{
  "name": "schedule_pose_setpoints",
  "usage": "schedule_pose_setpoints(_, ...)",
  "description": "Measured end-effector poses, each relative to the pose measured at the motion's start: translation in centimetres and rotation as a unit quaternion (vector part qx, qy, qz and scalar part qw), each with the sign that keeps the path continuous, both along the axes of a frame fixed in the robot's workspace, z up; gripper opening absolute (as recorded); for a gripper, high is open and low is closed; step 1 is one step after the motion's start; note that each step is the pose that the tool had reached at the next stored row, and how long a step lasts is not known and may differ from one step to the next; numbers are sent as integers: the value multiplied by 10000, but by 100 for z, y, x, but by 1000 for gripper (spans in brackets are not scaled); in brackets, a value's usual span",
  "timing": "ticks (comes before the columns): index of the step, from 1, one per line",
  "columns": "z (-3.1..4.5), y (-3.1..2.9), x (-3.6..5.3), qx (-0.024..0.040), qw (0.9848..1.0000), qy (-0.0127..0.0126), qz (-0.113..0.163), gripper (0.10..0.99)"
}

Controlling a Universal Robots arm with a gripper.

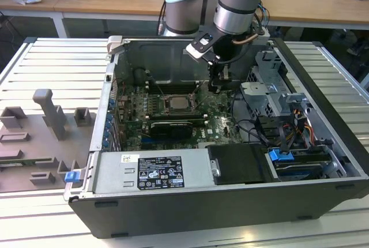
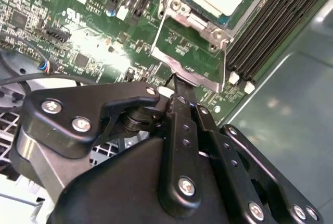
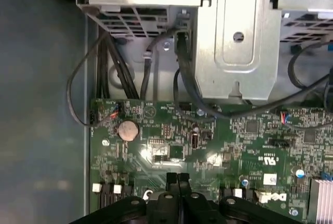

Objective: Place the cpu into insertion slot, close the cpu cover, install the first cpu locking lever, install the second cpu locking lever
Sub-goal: 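Close the cpu cover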

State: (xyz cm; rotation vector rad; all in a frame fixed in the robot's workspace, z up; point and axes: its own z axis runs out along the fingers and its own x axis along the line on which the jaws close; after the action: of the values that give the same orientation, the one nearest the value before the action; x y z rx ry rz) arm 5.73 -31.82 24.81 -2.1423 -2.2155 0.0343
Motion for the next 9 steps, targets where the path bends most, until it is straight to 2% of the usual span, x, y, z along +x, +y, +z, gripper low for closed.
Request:
schedule_pose_setpoints(4,0,0,-106,0,10000,0,0,106)
schedule_pose_setpoints(9,0,0,-242,0,10000,-22,0,106)
